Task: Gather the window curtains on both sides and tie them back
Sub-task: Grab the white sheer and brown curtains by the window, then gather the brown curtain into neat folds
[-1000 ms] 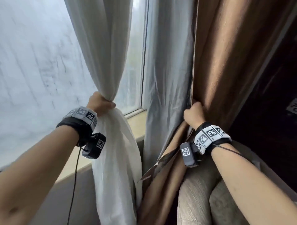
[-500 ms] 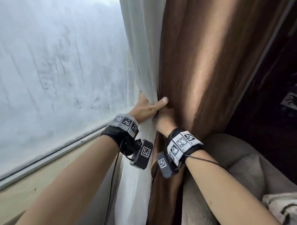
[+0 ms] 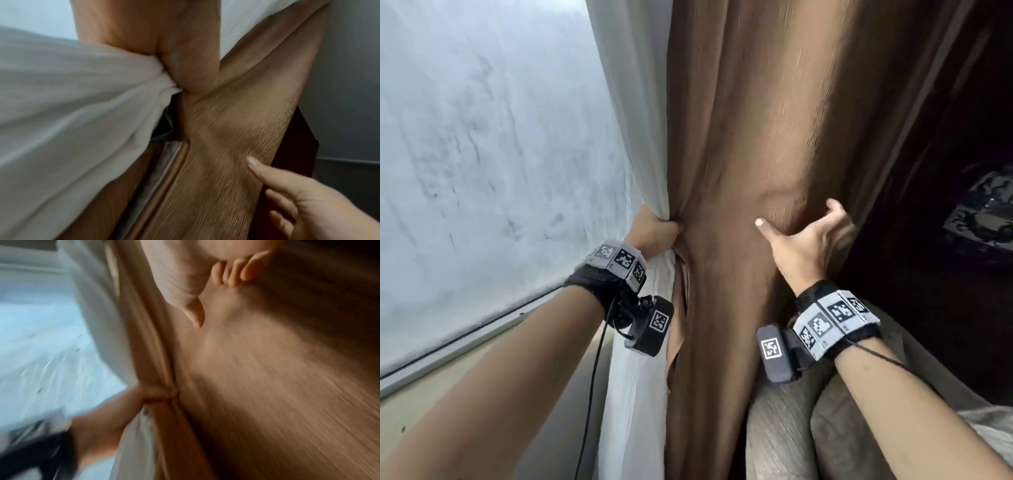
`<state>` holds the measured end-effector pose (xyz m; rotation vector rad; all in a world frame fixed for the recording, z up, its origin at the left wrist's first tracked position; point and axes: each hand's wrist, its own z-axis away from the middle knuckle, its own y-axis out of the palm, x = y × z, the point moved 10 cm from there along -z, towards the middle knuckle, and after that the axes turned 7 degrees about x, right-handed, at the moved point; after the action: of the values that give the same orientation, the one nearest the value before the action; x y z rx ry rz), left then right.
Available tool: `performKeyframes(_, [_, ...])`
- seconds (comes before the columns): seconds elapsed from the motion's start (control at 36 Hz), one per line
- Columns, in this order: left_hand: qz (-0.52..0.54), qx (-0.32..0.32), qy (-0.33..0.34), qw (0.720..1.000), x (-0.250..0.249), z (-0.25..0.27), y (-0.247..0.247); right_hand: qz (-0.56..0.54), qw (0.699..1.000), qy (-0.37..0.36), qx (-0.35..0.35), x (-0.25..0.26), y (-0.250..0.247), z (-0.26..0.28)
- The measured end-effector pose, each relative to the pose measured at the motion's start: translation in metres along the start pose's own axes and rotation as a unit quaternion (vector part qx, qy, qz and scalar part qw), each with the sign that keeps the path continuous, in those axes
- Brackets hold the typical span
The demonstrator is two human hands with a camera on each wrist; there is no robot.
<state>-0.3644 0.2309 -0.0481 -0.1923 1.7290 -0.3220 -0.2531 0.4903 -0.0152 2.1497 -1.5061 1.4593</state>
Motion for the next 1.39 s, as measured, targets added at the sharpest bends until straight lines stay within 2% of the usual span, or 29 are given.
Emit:
performKeyframes(0.08, [-0.005,0.013,0.0,1.0,-0.001,0.0,0.006,-0.029,0.989,0.057,0.13,-0.013,0.031,-0.005])
performKeyframes(0.19, [-0.012,0.011,-0.012,1.0,-0.001,0.003,0.006,-0.04,0.991,0.053,0.118,-0.008,0.045,-0.01])
performKeyframes(0.31, [-0.011,-0.022,-0.01,1.0,0.001,0.011,-0.006,-0.053,0.993,0.023,0.099,0.008,0.06,-0.011])
performKeyframes(0.39, [0.009,-0.042,-0.013,0.999,0.005,0.017,-0.015,-0.016,0.986,-0.016,0.164,0.031,0.089,0.009])
performKeyframes(0.47, [0.036,-0.017,0.003,0.999,0.002,0.026,-0.012,-0.072,0.945,-0.111,0.3,0.069,0.131,0.054])
performKeyframes(0.53, [0.092,0.023,-0.003,0.996,0.003,0.034,-0.01,-0.078,0.913,-0.155,0.369,0.09,0.15,0.083])
performKeyframes(0.64, [0.202,0.072,-0.074,0.974,0.022,0.045,-0.026,-0.062,0.864,-0.181,0.466,0.109,0.173,0.105])
performKeyframes(0.69, [0.2,0.096,-0.075,0.972,0.018,0.047,-0.029,-0.069,0.837,-0.219,0.497,0.121,0.179,0.114])
performKeyframes(0.72, [0.168,0.074,-0.063,0.981,0.014,0.045,-0.032,-0.069,0.826,-0.236,0.508,0.125,0.182,0.118])
performKeyframes(0.78, [0.124,-0.044,-0.039,0.99,0.009,0.038,-0.048,-0.068,0.813,-0.244,0.523,0.129,0.185,0.121])
performKeyframes(0.86, [0.073,-0.222,-0.057,0.971,0.019,0.04,-0.072,-0.078,0.804,-0.227,0.544,0.128,0.188,0.114])
performKeyframes(0.92, [-0.006,-0.276,-0.077,0.958,0.02,0.042,-0.08,-0.071,0.794,-0.222,0.561,0.123,0.19,0.109])
performKeyframes(0.97, [-0.057,-0.293,-0.077,0.951,0.017,0.042,-0.083,-0.076,0.797,-0.228,0.554,0.119,0.185,0.101])
performKeyframes(1.03, [-0.085,-0.296,-0.077,0.948,0.015,0.042,-0.086,-0.125,0.826,-0.234,0.497,0.119,0.172,0.08])
performKeyframes(1.08, [-0.087,-0.296,-0.087,0.947,0.018,0.041,-0.09,-0.222,0.868,-0.241,0.374,0.122,0.137,0.046])
performKeyframes(1.11, [-0.084,-0.295,-0.094,0.947,0.019,0.041,-0.092,-0.26,0.885,-0.257,0.288,0.121,0.113,0.028])
performKeyframes(1.17, [-0.078,-0.29,-0.103,0.948,0.019,0.042,-0.094,-0.273,0.913,-0.289,0.097,0.113,0.062,0.002])
performKeyframes(1.19, [-0.076,-0.288,-0.104,0.949,0.018,0.042,-0.094,-0.259,0.923,-0.284,0.022,0.104,0.044,-0.006])
performKeyframes(1.22, [-0.073,-0.286,-0.104,0.95,0.016,0.042,-0.093,-0.24,0.933,-0.265,-0.026,0.095,0.033,-0.013])
performKeyframes(1.28, [-0.057,-0.282,-0.102,0.952,0.013,0.043,-0.091,-0.181,0.96,-0.211,-0.037,0.079,0.036,-0.022])
performKeyframes(1.33, [-0.048,-0.279,-0.097,0.954,0.011,0.044,-0.087,-0.112,0.984,-0.133,0.045,0.06,0.063,-0.024])
performKeyframes(1.39, [-0.041,-0.273,-0.088,0.957,0.01,0.045,-0.084,-0.087,0.984,-0.079,0.132,0.041,0.095,-0.021])
